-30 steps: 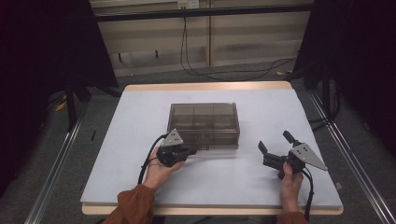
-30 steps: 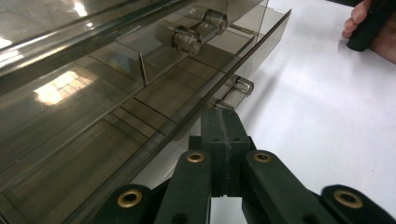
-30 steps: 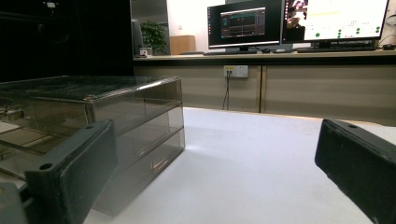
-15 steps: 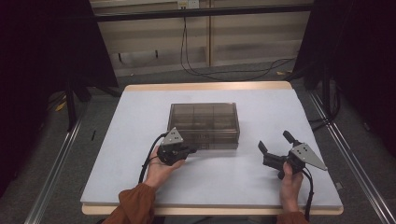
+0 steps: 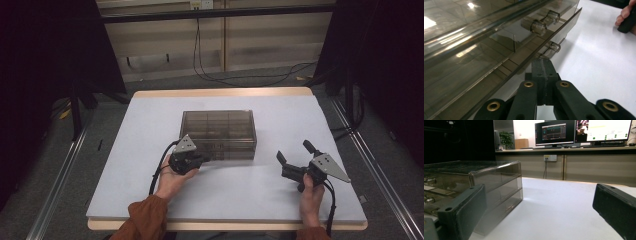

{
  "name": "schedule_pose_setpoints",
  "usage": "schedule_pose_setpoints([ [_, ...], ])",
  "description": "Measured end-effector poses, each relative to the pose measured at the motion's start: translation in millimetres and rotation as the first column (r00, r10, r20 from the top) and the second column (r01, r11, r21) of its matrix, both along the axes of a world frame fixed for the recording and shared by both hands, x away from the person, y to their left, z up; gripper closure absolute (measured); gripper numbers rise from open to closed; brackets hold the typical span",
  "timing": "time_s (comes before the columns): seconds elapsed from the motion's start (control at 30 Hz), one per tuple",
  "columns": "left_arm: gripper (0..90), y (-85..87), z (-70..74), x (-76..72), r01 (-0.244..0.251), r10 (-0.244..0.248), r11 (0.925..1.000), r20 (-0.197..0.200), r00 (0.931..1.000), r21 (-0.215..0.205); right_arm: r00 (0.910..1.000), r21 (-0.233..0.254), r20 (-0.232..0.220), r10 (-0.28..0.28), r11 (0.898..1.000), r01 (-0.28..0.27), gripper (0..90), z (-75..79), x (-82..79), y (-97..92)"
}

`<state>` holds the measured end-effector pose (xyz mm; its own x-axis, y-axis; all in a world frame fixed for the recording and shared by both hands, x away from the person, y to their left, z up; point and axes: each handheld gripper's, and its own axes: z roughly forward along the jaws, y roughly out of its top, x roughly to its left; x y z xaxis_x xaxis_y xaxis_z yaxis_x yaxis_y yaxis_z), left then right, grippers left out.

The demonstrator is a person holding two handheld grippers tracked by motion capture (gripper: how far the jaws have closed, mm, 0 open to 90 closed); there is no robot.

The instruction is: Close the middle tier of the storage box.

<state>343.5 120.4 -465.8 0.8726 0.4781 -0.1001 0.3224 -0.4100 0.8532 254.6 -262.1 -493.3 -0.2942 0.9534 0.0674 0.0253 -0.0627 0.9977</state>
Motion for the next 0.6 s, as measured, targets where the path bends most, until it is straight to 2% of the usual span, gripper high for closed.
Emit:
schedule_pose_setpoints([
  [0.13, 90.0, -0.3, 0.6, 1.5, 0.002, -0.002, 0.9999, 0.003, 1.0000, 0.012, 1.0000, 0.002, 0.003, 0.001, 1.000, -0.001, 0.0, -0.1, 0.2, 0.1],
  [0.5, 90.0, -2.5, 0.0, 5.2, -0.021, 0.021, 0.9998, 0.006, 0.9998, 0.003, 1.0000, 0.000, 0.000, 0.001, 1.000, -0.001, 0.0, 0.0, 0.0, -0.1],
  [0.6, 90.0, -2.4, 0.8, 5.5, -0.023, 0.023, 0.9997, 0.003, 0.9997, 0.011, 1.0000, 0.001, -0.001, -0.001, 1.000, 0.001, 0.0, 0.0, 0.0, 0.0],
])
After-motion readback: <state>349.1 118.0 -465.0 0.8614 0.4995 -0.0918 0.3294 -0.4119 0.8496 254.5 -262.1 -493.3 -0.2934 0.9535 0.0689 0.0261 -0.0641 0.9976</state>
